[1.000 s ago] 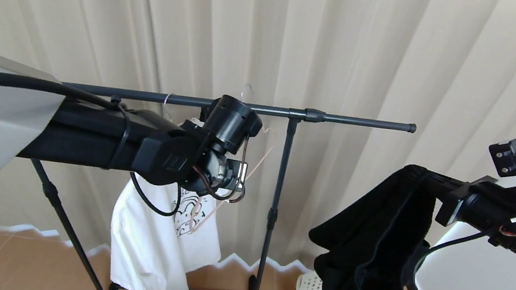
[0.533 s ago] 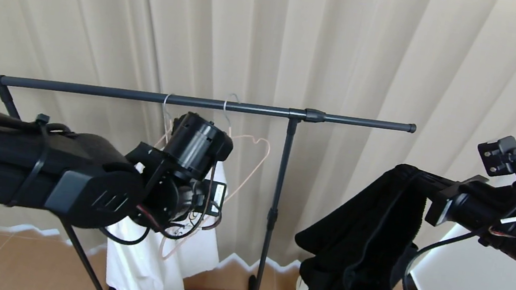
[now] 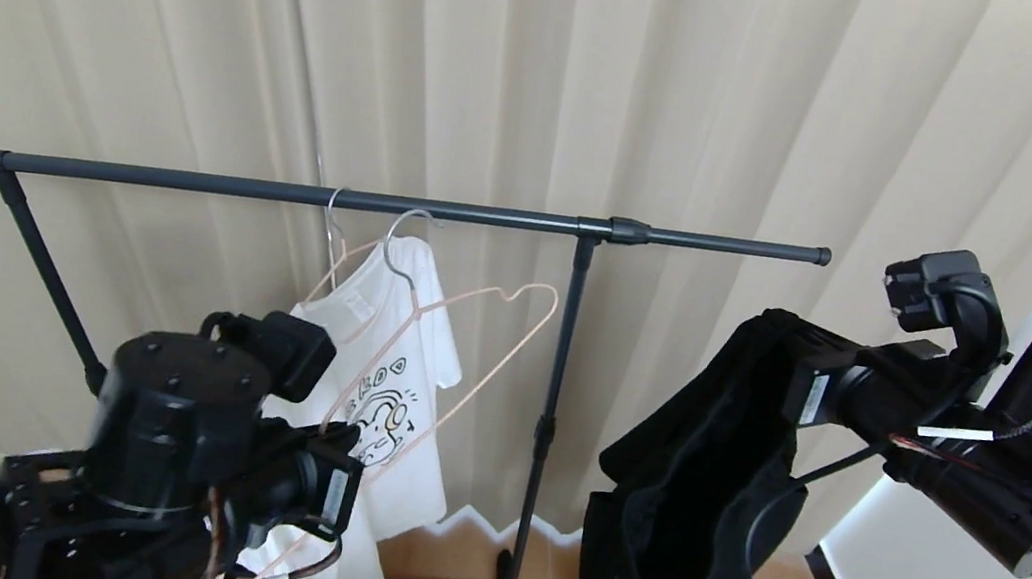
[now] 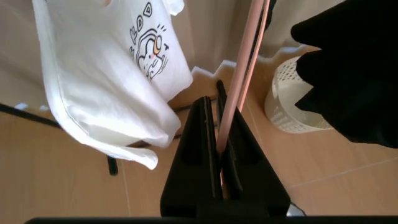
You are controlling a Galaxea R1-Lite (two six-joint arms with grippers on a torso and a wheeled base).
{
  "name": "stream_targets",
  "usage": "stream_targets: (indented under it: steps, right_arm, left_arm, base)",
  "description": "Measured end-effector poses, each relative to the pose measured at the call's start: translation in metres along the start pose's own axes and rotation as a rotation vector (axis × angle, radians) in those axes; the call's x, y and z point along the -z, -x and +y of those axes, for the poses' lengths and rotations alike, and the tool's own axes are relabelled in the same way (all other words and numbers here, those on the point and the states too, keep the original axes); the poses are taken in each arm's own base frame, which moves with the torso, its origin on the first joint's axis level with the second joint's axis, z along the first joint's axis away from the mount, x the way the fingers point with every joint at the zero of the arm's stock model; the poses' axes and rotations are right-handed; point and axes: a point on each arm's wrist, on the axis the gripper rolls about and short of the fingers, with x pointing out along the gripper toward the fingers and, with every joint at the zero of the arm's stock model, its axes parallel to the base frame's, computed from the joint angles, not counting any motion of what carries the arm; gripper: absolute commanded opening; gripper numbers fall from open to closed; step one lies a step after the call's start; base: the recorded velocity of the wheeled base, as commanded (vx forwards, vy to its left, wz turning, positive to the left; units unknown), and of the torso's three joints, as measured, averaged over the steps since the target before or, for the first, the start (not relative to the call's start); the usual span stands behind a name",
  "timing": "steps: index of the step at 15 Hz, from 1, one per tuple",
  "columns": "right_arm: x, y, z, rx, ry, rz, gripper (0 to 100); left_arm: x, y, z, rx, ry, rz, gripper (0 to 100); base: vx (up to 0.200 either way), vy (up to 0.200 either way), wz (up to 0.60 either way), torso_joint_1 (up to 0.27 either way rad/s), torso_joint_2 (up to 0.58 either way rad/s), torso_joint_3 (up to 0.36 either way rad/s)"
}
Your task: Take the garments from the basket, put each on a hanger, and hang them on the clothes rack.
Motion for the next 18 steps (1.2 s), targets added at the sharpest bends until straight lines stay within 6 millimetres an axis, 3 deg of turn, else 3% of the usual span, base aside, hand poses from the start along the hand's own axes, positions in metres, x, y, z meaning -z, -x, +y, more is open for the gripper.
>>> stream_targets:
  steps: [3,7,13,18]
  right_arm:
    - [-0.001,-0.007,0.018,0.065,0.005,-0.001,0]
    - [0.003,-0.023,0.027,0.206,0.011,0.019,0]
    - [0.006,-0.037,0.029,0.289,0.013,0.024,0]
    - [0.006,-0.05,0.032,0.335,0.009,0.02,0]
  left_arm:
    - [0.027,0.024,0.012,0.148,-0.034,-0.009,0]
    - [0.036,0.044,0.022,0.339,-0.054,-0.021,0]
    - [0.038,0.048,0.022,0.381,-0.054,-0.08,0]
    - [0.048,0.036,0.016,0.445,-0.099,-0.12,0]
  base:
    - [0.0,0.0,0.0,0.0,0.0,0.0]
    - [0.0,0.0,0.0,0.0,0.0,0.0]
    - [0.0,0.0,0.0,0.0,0.0,0.0]
    - [0.0,0.0,0.0,0.0,0.0,0.0]
